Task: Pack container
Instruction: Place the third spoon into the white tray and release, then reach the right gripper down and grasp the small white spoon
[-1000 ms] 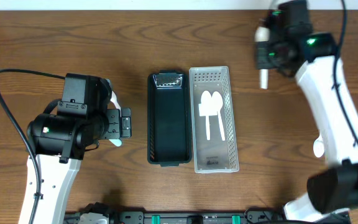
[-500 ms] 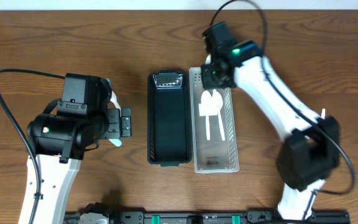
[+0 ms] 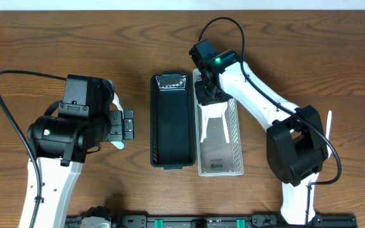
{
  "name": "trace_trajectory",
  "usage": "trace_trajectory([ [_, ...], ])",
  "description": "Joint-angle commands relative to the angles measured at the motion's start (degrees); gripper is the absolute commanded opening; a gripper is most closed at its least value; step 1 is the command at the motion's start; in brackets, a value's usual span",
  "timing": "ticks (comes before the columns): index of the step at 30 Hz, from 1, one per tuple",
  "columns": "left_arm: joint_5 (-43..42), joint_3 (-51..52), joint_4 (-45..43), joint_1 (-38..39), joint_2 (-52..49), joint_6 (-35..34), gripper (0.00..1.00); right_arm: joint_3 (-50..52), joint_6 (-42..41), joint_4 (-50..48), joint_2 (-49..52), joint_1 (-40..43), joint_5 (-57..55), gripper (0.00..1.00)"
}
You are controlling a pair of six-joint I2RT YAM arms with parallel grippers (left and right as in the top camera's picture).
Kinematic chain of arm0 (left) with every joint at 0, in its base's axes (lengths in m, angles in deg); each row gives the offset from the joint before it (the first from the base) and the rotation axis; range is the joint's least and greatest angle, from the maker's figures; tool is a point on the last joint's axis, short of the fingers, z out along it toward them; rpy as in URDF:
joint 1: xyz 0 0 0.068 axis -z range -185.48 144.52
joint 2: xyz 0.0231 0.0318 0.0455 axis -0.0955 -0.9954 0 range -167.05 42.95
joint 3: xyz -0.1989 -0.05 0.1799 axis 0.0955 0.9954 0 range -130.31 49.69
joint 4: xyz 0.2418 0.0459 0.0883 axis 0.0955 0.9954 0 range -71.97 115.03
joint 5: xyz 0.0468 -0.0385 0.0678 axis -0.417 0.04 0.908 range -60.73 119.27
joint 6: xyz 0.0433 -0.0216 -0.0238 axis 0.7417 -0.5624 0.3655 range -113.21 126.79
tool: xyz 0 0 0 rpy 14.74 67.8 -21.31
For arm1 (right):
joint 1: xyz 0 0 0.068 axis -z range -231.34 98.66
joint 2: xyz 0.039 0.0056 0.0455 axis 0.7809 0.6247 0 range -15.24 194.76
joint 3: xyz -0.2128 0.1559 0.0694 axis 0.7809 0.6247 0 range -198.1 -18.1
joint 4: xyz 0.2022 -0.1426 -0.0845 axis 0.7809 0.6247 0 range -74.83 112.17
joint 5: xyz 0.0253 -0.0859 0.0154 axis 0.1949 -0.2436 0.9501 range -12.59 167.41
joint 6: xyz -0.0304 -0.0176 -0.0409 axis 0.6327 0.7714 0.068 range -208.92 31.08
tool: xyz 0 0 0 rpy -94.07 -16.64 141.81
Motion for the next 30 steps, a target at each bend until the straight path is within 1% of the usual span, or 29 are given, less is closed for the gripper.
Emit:
trace_trajectory([
  [1, 0.7, 0.5, 0.1, 0.0, -0.1, -0.2, 0.96, -0.2, -0.9, 1.6, -5.0, 2.3, -4.9, 0.33],
  [4, 0.7, 0.5, 0.1, 0.0, -0.1, -0.2, 0.96, -0.2, -1.3, 2.3, -11.3, 5.4, -7.6, 0.35],
  [7, 0.7, 0.5, 0.1, 0.0, -0.1, -0.2, 0.96, -0.2, -1.7, 2.3, -18.9, 10.4, -8.5, 0.37],
  [9, 0.7, 0.5, 0.1, 0.0, -0.1, -0.2, 0.96, -0.2, -2.1, 2.9, -23.6, 15.3, -8.5, 0.42],
  [12, 0.7, 0.5, 0.1, 0.0, -0.1, -0.2, 0.96, -0.2, -3.8, 5.6, -28.7, 24.3, -8.6, 0.44],
  [13, 0.7, 0.5, 0.1, 0.0, -0.1, -0.2, 0.96, -0.2, -4.1, 6.9, -29.7, 27.6, -8.5, 0.46],
  [16, 0.7, 0.5, 0.1, 0.0, -0.1, -0.2, 0.96, -0.1, -3.6, 10.8, -30.6, 36.9, -8.3, 0.56],
  [18, 0.7, 0.5, 0.1, 0.0, -0.1, -0.2, 0.96, 1.0, -0.8, 12.0, -30.2, 42.5, -8.3, 0.60],
  [20, 0.7, 0.5, 0.1, 0.0, -0.1, -0.2, 0.96, 4.1, 1.4, 11.0, -29.7, 47.7, -8.2, 0.70],
  [22, 0.7, 0.5, 0.1, 0.0, -0.1, -0.2, 0.96, 8.1, 2.9, 8.5, -29.3, 51.3, -7.5, 0.79],
  [23, 0.7, 0.5, 0.1, 0.0, -0.1, -0.2, 0.96, 10.3, 4.1, 6.8, -29.0, 52.7, -6.2, 0.82],
  [26, 0.7, 0.5, 0.1, 0.0, -0.1, -0.2, 0.96, 17.7, 7.8, 0.9, -27.7, 56.5, -1.4, 0.88],
  [30, 0.7, 0.5, 0.1, 0.0, -0.1, -0.2, 0.96, 26.0, 9.7, -7.1, -25.2, 59.2, -1.0, 0.90],
])
